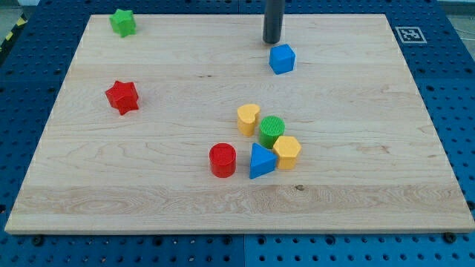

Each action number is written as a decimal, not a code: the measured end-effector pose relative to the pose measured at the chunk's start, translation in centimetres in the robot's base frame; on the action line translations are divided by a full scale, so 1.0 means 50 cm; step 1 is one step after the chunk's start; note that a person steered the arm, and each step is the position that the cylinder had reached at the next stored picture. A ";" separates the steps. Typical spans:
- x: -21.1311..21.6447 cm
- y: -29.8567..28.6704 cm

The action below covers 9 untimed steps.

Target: Push the blue cube to the right side of red star

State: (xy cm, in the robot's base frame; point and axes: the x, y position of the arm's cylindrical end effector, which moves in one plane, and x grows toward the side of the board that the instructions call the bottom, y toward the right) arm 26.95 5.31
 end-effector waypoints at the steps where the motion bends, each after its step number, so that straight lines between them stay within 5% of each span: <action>1: 0.055 0.000; 9: 0.146 0.077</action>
State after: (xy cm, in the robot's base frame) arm 34.22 9.15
